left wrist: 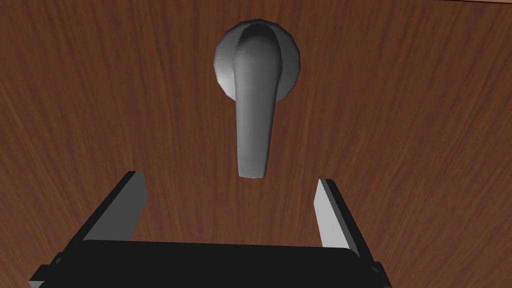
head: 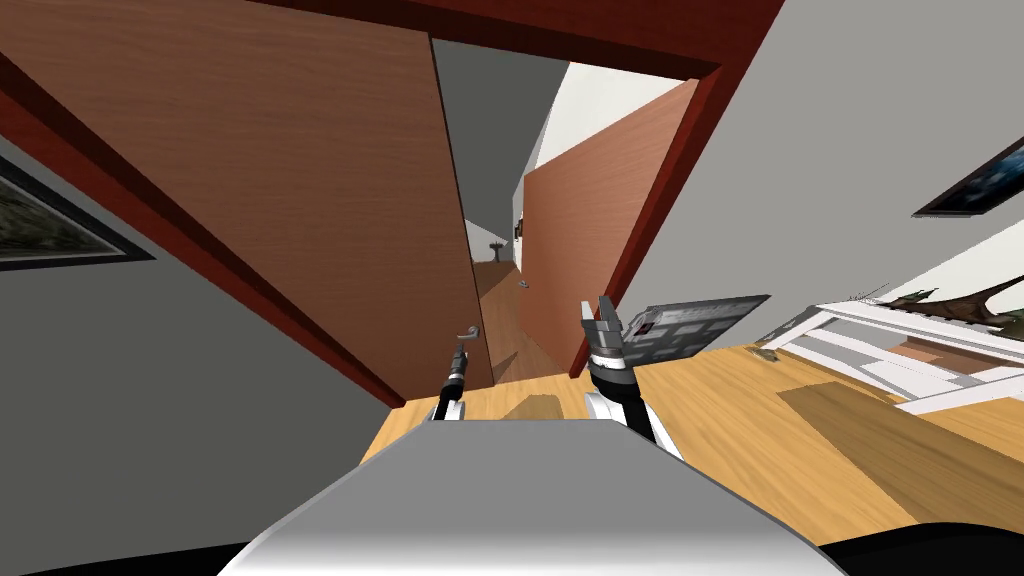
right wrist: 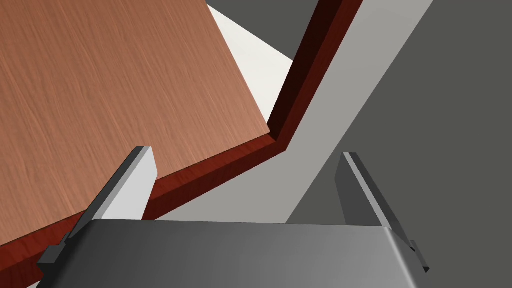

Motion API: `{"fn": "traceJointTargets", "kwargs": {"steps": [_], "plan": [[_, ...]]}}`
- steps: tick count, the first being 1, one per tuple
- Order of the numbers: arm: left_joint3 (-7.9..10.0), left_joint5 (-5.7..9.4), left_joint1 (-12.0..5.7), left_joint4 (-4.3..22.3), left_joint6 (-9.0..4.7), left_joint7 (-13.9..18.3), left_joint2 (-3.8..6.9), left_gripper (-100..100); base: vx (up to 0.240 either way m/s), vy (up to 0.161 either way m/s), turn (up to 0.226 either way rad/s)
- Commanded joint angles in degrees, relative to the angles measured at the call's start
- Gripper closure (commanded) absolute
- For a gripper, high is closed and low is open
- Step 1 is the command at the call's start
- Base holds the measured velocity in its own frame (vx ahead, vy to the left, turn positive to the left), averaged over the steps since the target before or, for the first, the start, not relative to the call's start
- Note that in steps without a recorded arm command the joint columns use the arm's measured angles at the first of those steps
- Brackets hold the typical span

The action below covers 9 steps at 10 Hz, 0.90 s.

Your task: Push the door open

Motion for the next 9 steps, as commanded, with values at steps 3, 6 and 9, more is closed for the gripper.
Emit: {"fn": "traceJointTargets", "kwargs": {"steps": [3,6,9], "plan": [[0.34,0.19,0.14,0.4,-0.58,-0.1,-0.15,-100,0.193,0.033,-0.027],[0.45,0.25,0.2,0.5,-0.68,-0.1,-0.39,-100,0.155,0.028,-0.015],[0.45,0.25,0.2,0.5,-0.68,-0.1,-0.39,100,-0.022,0.004,-0.002]]}}
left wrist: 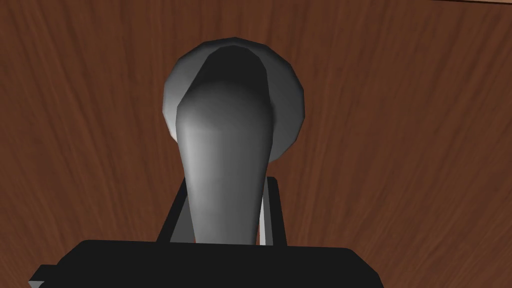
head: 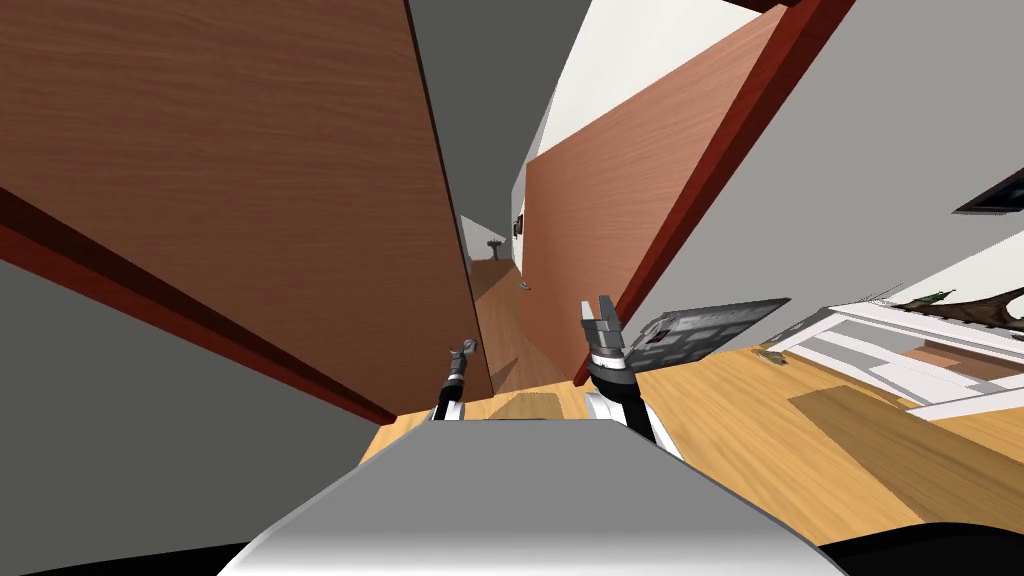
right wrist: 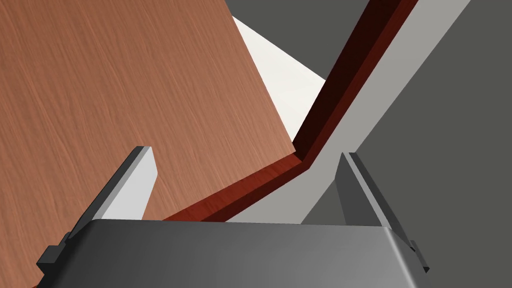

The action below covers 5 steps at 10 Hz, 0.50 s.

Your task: Push the door open

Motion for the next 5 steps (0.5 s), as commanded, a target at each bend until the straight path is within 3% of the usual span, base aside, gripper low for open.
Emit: {"fn": "traceJointTargets", "kwargs": {"steps": [1,3,5], "plan": [[-0.07,0.01,0.19,0.1,-0.09,0.0,-0.22,100,0.0,0.0,0.0],[-0.07,0.01,0.19,0.1,-0.09,0.0,-0.22,100,0.0,0.0,0.0],[1.11,0.57,-0.23,0.1,-0.07,-0.9,0.54,100,0.15,-0.017,0.045]]}}
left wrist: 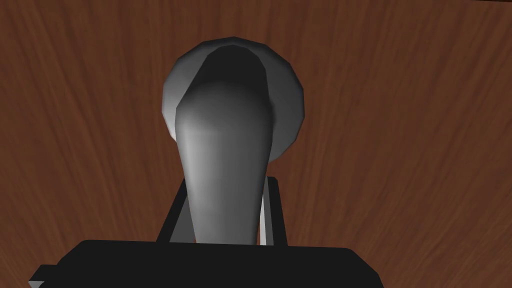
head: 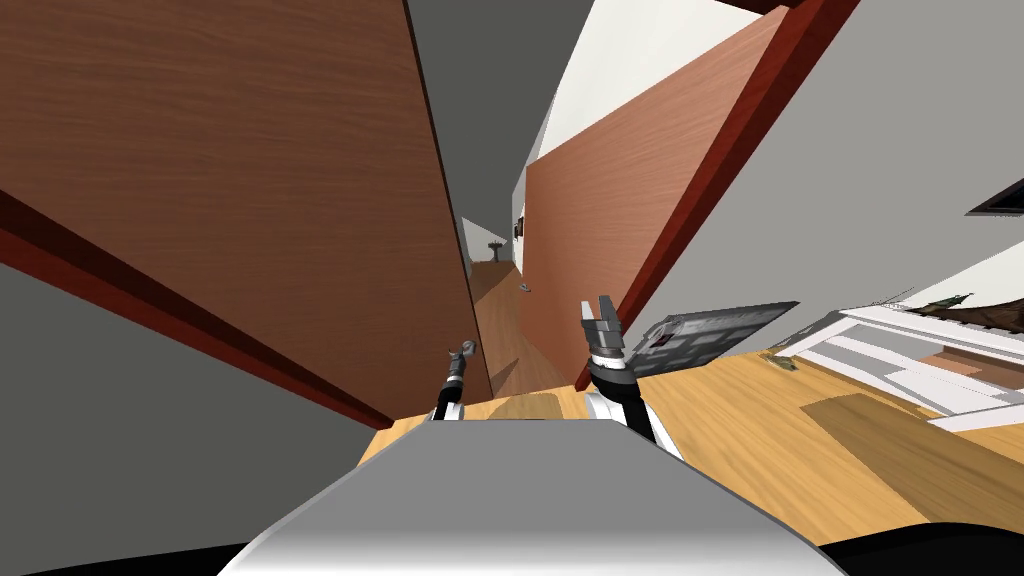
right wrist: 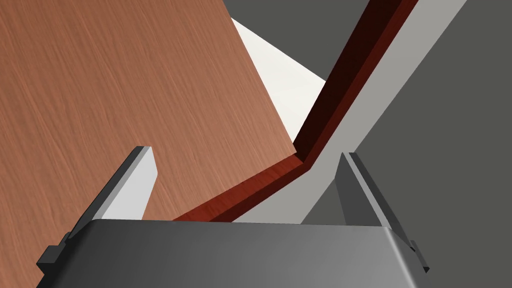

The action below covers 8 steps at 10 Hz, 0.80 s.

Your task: Push the door open

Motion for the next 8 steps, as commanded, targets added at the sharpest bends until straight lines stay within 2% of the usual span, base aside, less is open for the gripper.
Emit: {"fn": "traceJointTargets", "kwargs": {"steps": [1,5,8], "plan": [[1.17,0.52,-0.55,-0.5,-0.24,-0.7,0.77,100,0.168,-0.03,0.042],[3.37,1.57,-1.01,-0.3,-0.38,-2.5,1.28,100,0.192,-0.007,0.055],[5.35,2.53,-1.43,-0.1,-0.5,-4.1,1.27,100,0.211,-0.005,0.073]]}}
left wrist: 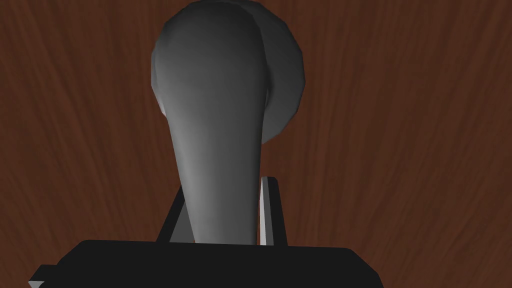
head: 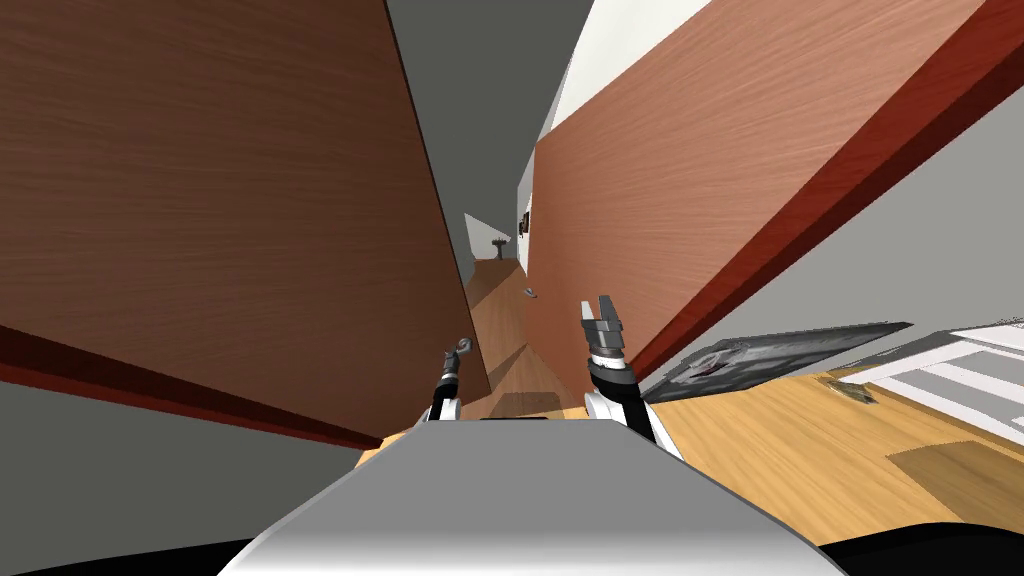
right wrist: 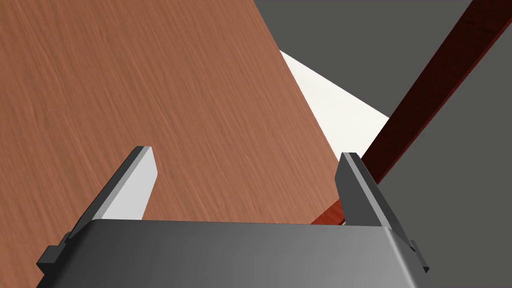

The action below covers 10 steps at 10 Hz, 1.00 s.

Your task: Push the door open

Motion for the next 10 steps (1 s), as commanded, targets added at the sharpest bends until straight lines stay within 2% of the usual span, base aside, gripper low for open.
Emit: {"fn": "traceJointTargets", "kwargs": {"steps": [1,5,6,7,10], "plan": [[1.77,0.74,-0.2,-0.3,-0.75,-1.0,0.7,100,0.212,-0.005,0.074],[4.59,2.09,-0.79,0.1,-0.93,-3.3,-0.21,100,0.184,-0.009,0.086],[4.59,2.09,-0.79,0.3,-0.93,-3.3,-0.21,100,0.123,-0.03,0.001],[5.62,2.59,-1.01,0.2,-0.99,-4.1,-0.77,100,0.152,-0.021,0.08],[7.23,3.36,-1.35,0.4,-1.09,-5.4,-1.95,100,0.189,-0.02,0.077]]}}
